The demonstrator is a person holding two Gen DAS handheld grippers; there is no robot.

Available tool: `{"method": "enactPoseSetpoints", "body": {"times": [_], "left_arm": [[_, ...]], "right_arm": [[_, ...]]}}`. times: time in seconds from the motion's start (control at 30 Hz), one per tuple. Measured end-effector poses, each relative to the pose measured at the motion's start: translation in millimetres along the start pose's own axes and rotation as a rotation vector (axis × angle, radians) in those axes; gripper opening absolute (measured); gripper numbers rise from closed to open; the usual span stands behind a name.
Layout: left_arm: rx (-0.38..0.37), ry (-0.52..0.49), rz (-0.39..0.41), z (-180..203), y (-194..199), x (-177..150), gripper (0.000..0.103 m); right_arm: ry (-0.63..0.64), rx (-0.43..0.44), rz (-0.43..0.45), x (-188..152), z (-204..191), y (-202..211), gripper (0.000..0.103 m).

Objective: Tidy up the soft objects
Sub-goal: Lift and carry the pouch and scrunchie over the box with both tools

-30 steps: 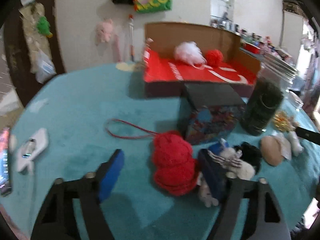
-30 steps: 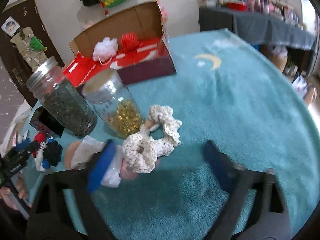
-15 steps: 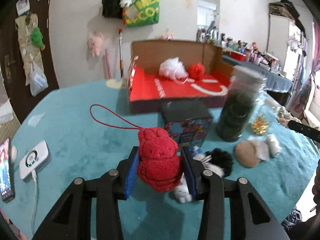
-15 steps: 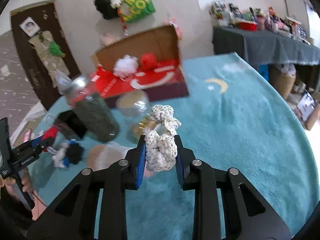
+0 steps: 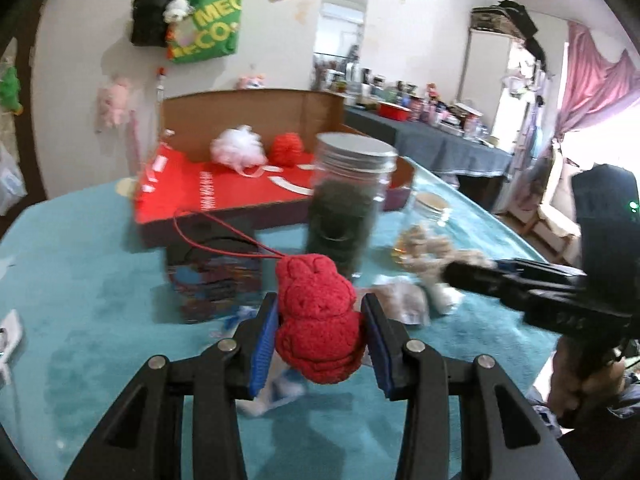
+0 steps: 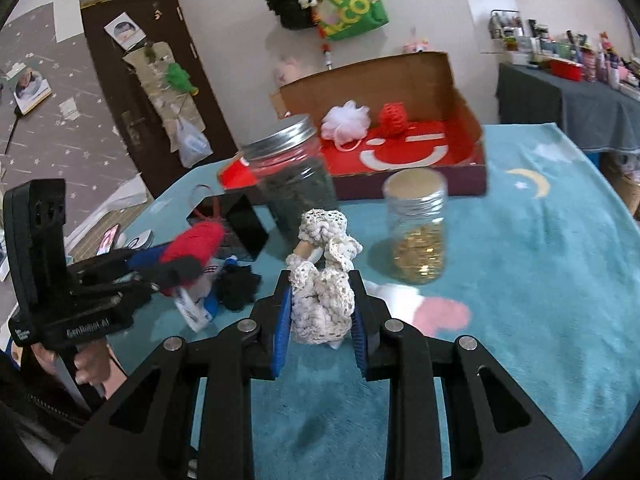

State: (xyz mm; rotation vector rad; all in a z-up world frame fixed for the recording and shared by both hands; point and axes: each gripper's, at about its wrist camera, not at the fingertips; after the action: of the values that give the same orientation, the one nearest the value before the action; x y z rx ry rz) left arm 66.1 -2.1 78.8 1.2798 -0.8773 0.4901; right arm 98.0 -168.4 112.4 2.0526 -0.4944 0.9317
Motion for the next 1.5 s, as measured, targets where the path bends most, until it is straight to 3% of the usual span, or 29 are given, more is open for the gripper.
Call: {"method": "enactPoseSetpoints", "body": {"times": [0.33, 0.63, 0.83, 1.03, 1.3, 1.5], "left_arm": [[-0.048, -0.021, -0.046, 19.8, -24.6, -4.1, 0.044], [-0.075, -0.006, -0.044, 4.2, -7.7, -6.8, 0.044], [-0.042, 0.041, -0.037, -31.9, 12.3, -5.8, 0.044], [0.037, 0.071, -0.045, -62.4, 20.5, -7.5, 0.044], [0.129, 0.078, -0.073, -87.0, 13.3, -11.9, 0.044], [0.157, 0.062, -0.091, -97.4, 3.9, -11.1, 0.044]], "right_arm": [[-0.029, 0.031, -0.047, -5.4, 4.9, -17.8, 0.025], [-0.029, 0.018, -0.054, -6.4, 11.1, -10.8, 0.025], [-0.056, -0.003, -0.049, -5.8, 27.0, 2.4, 0.025], [-0.101, -0.014, -0.039, -3.7, 42.7, 12.7, 0.025], [-0.132, -0.067, -0.043, -2.8, 61.8, 21.8, 0.025], [-0.150, -0.106, -0.052, -2.5, 76.4, 27.0, 0.025]]}}
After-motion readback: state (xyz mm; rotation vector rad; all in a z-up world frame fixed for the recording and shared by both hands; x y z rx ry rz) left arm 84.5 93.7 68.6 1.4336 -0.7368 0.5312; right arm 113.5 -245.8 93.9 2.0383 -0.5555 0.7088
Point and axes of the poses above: each gripper's, at about its wrist camera, not at the fingertips, and y roughly against the way its jaws point, z to its right, x to its top, and after that the axes turned 7 degrees about x, right-handed
